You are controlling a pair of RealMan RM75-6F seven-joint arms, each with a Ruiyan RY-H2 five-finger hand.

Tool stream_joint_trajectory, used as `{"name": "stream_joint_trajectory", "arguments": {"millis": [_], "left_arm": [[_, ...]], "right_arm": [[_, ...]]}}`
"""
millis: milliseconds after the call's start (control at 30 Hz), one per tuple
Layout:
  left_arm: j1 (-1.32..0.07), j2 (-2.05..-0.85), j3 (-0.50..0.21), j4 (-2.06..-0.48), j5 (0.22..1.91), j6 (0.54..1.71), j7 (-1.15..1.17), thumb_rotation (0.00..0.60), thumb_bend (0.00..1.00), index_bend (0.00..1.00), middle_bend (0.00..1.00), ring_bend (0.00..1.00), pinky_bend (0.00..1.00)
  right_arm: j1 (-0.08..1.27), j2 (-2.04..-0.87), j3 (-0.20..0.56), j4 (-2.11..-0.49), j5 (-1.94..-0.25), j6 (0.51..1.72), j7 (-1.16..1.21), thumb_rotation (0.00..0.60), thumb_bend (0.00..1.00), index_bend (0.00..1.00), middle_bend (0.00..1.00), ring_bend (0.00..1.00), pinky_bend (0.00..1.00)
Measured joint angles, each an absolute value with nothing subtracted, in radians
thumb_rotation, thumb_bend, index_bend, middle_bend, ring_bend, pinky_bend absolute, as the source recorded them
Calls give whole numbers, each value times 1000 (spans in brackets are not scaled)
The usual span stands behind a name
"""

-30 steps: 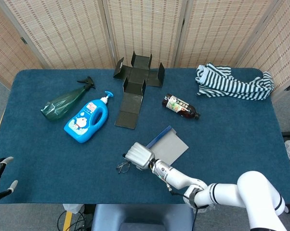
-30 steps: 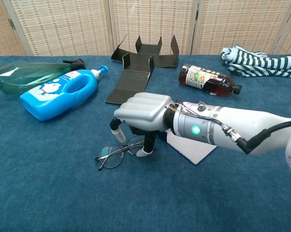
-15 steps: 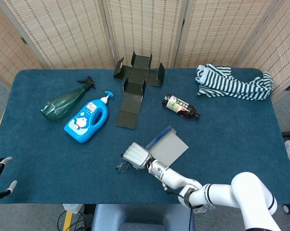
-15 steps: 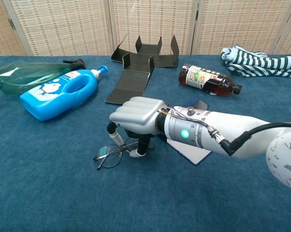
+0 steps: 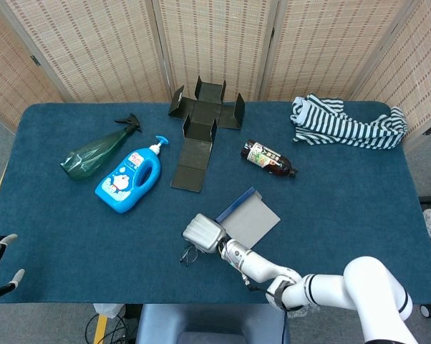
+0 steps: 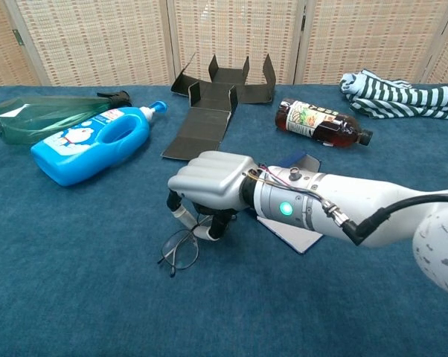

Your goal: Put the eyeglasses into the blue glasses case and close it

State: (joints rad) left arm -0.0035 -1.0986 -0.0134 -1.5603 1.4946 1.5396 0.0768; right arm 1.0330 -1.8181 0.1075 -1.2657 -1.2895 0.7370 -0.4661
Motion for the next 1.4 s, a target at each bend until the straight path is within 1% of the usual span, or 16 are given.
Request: {"name": "stream_joint_trajectory", "arguments": {"millis": [133, 300, 633, 800, 1000, 1400], "left_arm": [[-3, -1098, -14, -1560, 1496, 1541, 77, 600, 304, 227, 257, 232, 300], [-3, -1098, -14, -1560, 1497, 1541, 77, 600, 303, 228, 257, 232, 300], [-15, -1096, -18, -1569, 1505, 1531, 89, 600, 304, 227, 257, 232, 300], [-21, -1096, -18, -1575, 1509, 1525, 96, 600, 303, 228, 257, 232, 300], [-26, -1102, -16, -1579, 1510, 1517, 104, 600, 302, 227, 257, 232, 300], [-30, -1107, -15, -1578, 1503, 1505, 110, 600, 304, 227, 257, 232, 300]], "right_arm": [[1024, -1806, 98, -1278, -1312, 751, -448, 600, 420, 627, 1000, 1000, 903], [1006, -1778, 87, -1306, -1345, 781, -422, 600, 422, 632, 1000, 1000, 903], [940, -1635, 65, -1448, -1441, 909, -364, 600, 423, 635, 1000, 1000, 903], [899, -1559, 44, -1486, -1469, 950, -348, 600, 423, 635, 1000, 1000, 903], [858, -1516, 23, -1449, -1452, 947, -339, 600, 424, 634, 1000, 1000, 903], [814, -1513, -1, -1330, -1459, 934, -256, 600, 423, 635, 1000, 1000, 903]]}}
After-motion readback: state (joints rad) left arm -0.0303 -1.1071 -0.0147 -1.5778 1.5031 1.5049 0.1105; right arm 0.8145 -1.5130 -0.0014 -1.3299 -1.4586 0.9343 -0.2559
